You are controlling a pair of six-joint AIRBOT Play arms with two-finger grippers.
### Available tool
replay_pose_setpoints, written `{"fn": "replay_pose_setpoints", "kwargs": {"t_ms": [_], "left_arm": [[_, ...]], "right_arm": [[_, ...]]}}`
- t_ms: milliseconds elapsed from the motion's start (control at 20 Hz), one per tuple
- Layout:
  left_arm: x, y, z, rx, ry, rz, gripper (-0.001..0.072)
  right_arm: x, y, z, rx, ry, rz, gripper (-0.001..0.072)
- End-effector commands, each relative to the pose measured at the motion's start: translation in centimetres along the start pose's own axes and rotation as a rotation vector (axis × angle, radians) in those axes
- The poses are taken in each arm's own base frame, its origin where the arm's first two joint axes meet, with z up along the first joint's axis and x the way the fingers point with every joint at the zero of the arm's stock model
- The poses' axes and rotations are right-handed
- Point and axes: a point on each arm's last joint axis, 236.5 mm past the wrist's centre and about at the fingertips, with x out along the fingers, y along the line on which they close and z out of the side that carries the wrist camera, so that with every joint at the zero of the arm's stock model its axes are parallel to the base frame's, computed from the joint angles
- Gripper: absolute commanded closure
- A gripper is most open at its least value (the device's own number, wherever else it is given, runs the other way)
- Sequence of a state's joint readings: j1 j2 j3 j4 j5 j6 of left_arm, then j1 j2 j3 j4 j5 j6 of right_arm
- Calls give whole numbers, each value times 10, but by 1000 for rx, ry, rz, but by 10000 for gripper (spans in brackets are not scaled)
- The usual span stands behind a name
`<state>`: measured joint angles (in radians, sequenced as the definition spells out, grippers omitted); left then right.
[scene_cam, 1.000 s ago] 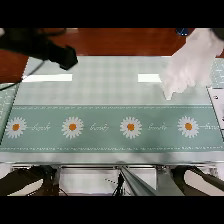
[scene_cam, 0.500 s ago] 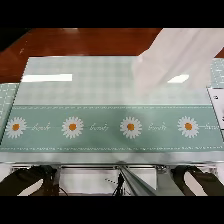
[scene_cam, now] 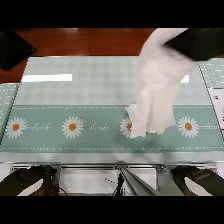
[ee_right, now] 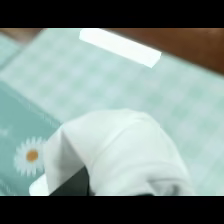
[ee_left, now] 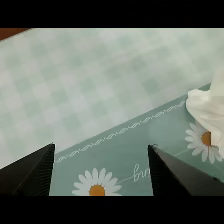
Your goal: Fold the shirts.
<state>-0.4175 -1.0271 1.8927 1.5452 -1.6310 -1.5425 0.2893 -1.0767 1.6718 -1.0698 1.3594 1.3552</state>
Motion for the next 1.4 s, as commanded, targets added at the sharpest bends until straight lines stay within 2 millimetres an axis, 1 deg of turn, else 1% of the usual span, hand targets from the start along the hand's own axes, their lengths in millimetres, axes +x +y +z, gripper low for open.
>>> {"fn": "replay_pose_setpoints", "kwargs": {"t_ms": [0,100,150,200,300,350,400,450,500,550,600,650,750,850,900,950,1050,1150,1200,1300,1350], "left_arm": [[18,0,-26,-1,115,-3,-5],[29,0,-46,-3,199,-5,-6],[37,-1,-55,-4,234,-6,-5],[45,-1,-64,-5,265,-7,-5],[63,-1,-85,-7,345,-10,-5],[74,-1,-98,-8,387,-11,-5],[85,-1,-109,-10,419,-13,-5],[98,-1,-122,-11,449,-14,-5],[112,-1,-134,-12,475,-15,-6],[126,-2,-148,-14,504,-16,-6],[139,-2,-164,-17,533,-19,-6],[151,-6,-179,-22,557,-33,-7],[174,-15,-208,-40,592,-68,-7],[191,-19,-235,-77,619,-90,-7],[197,-22,-244,-119,625,-111,-7],[203,-26,-252,-176,626,-146,-7],[209,-35,-262,-290,619,-246,-7],[214,-37,-273,-417,609,-318,-7],[217,-34,-282,-479,611,-328,-7],[224,-31,-295,-594,608,-345,-6],[228,-35,-297,-637,596,-372,-6]], "right_arm": [[92,34,-48,-94,261,68,682],[139,47,-69,-114,341,100,682],[156,48,-76,-117,367,103,679],[171,48,-82,-111,383,107,602],[187,42,-87,-101,394,102,283],[187,37,-86,-101,392,88,225],[183,28,-84,-107,389,66,218],[174,13,-81,-117,387,25,218],[162,-8,-77,-126,385,-39,218],[143,-38,-74,-130,385,-127,217],[123,-68,-73,-122,394,-214,167],[99,-102,-74,-98,409,-310,152],[53,-159,-81,8,417,-438,151],[20,-201,-87,162,369,-478,149],[7,-217,-91,239,342,-476,149],[-3,-231,-97,318,312,-466,148],[-18,-252,-114,450,267,-422,140],[-24,-264,-126,554,208,-355,140],[-25,-268,-132,592,183,-327,140],[-25,-275,-142,644,143,-287,140],[-23,-277,-148,660,137,-276,140]]}}
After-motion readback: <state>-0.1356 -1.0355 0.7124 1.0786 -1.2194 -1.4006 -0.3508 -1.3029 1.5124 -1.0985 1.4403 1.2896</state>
